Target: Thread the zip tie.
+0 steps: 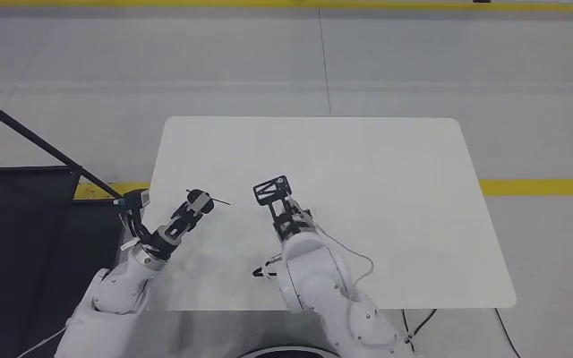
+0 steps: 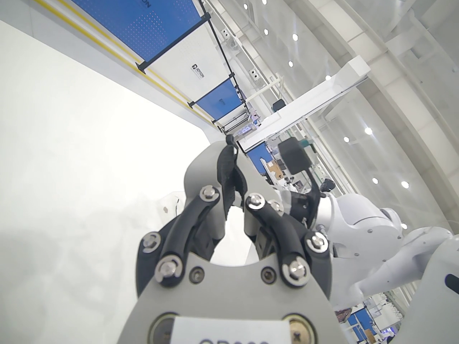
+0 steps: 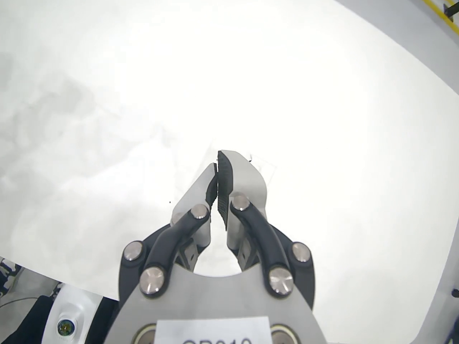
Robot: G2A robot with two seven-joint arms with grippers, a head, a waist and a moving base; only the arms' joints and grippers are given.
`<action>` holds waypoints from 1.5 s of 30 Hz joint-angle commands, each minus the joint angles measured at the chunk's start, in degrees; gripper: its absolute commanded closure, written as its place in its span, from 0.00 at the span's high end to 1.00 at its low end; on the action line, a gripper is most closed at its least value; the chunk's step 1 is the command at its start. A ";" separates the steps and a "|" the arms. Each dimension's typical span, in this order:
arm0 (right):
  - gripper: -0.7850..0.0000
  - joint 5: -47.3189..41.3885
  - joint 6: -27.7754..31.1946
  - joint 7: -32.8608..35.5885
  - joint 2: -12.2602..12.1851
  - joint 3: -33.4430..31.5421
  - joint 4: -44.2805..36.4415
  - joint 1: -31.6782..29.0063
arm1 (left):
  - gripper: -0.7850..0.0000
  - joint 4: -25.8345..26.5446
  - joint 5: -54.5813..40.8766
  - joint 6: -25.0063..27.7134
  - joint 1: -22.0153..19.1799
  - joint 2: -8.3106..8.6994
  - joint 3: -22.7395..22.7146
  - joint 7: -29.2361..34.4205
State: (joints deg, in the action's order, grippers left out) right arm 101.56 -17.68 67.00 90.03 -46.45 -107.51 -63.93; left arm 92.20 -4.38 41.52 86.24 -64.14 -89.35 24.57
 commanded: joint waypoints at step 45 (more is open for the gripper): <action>0.00 -12.27 56.23 -61.40 -9.80 -27.29 -22.08 -34.19 | 0.00 -5.85 2.29 -2.34 -18.20 1.95 15.10 40.53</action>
State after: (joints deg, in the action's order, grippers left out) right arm 89.17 36.65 7.53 80.45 -73.32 -129.74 -98.01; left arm 86.28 -1.73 38.78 68.67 -62.27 -75.19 63.85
